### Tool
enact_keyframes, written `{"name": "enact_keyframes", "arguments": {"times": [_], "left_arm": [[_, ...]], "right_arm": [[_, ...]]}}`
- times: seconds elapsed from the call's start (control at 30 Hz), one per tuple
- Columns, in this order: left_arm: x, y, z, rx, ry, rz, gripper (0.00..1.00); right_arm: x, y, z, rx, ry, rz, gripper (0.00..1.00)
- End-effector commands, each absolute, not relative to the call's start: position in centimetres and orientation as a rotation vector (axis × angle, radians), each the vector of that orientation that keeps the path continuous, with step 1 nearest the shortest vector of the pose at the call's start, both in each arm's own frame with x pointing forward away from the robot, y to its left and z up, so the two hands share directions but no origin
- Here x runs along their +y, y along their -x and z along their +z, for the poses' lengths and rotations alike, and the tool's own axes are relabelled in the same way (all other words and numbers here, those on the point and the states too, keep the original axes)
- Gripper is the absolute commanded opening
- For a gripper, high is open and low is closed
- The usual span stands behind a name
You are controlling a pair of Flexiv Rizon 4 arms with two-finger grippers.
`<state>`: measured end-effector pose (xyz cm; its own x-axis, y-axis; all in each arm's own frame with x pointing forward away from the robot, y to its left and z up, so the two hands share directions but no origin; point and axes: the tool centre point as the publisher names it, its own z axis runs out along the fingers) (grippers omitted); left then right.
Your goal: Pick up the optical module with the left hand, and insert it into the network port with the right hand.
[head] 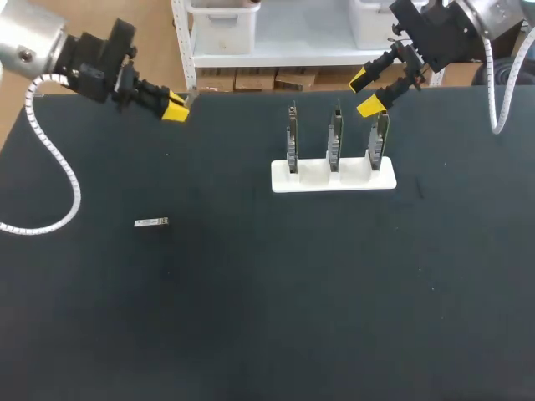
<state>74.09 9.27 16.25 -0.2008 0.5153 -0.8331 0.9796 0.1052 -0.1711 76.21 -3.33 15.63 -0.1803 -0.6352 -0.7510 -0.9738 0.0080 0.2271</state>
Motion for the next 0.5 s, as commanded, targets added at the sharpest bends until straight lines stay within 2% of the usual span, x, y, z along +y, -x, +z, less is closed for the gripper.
{"name": "enact_keyframes", "arguments": {"times": [0.03,0.5], "left_arm": [[10.09,-75.01,16.18,1.735,-1.441,-1.054,0.00],[10.78,-75.04,16.12,1.722,-1.506,-0.952,0.00]], "right_arm": [[-3.31,-76.15,15.63,1.853,1.647,1.021,1.00],[-3.31,-76.15,15.63,1.853,1.647,1.021,1.00]]}}
